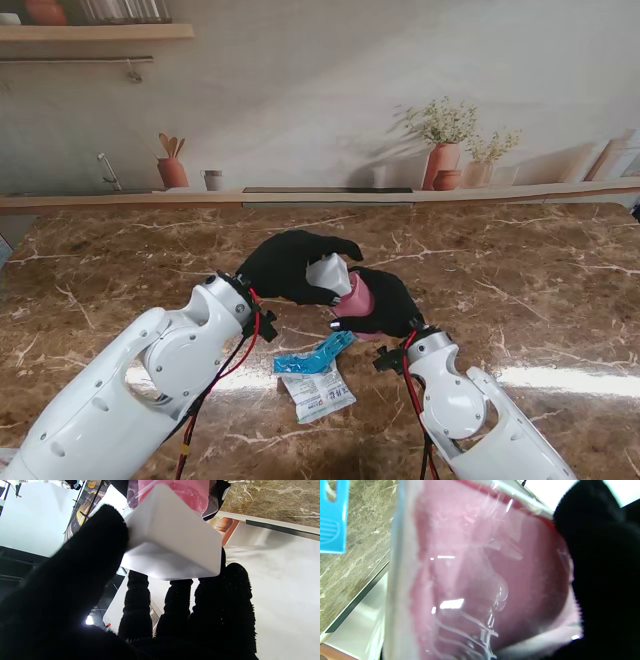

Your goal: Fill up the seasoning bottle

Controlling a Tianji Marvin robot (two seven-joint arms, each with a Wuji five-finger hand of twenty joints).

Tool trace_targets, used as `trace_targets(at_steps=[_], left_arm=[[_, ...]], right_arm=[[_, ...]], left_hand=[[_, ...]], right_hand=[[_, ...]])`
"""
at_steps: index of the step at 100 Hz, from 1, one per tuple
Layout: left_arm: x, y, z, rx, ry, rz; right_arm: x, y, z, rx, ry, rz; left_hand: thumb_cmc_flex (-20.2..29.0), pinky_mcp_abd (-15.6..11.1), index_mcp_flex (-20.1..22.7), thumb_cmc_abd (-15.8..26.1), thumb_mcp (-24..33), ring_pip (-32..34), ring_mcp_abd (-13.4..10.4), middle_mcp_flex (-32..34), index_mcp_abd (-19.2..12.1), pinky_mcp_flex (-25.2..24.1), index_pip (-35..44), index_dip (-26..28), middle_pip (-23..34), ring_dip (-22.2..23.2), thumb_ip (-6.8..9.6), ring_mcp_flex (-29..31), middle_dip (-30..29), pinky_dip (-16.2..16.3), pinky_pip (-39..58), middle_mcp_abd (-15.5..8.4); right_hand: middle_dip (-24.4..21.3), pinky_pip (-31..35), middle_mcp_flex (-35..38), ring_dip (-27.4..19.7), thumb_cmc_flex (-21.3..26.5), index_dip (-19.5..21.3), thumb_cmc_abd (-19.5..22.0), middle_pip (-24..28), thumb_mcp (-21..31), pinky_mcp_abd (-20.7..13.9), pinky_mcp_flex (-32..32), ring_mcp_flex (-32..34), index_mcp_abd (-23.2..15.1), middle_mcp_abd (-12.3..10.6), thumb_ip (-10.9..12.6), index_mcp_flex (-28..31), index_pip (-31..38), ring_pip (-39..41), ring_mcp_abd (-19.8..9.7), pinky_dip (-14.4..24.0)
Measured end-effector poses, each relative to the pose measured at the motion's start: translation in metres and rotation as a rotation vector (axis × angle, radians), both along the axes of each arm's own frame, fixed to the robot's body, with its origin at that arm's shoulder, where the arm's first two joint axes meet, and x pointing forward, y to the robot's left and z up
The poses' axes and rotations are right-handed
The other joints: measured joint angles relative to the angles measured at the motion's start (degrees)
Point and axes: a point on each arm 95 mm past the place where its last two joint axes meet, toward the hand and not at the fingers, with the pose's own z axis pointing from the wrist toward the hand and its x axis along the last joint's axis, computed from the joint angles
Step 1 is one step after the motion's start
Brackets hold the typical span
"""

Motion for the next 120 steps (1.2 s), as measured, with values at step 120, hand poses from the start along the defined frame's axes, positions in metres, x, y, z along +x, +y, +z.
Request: trace_targets(at_steps=[120], left_arm=[[-0.001,-0.001,0.008,0.023,0.01,-0.04]], right_arm=[[-0.005,0.008,0.01,0.029,-0.029,0.062]], left_hand=[[3.0,0.65,0.0,1.77,-3.06,-2.78,0.63,0.01,0.0,-1.64,0.0,-0.02,-1.9,0.04,-0.59,0.0,-2.79,-0.95,-0.06,0.99]], right_hand=[[0.0,0.0,0.43,0.0,0.0,0.35,0.0,0.0,-0.07,0.0,0.0,0.5,0.8,0.0,0.0,0.63,0.0,0.51,0.0,0.0]])
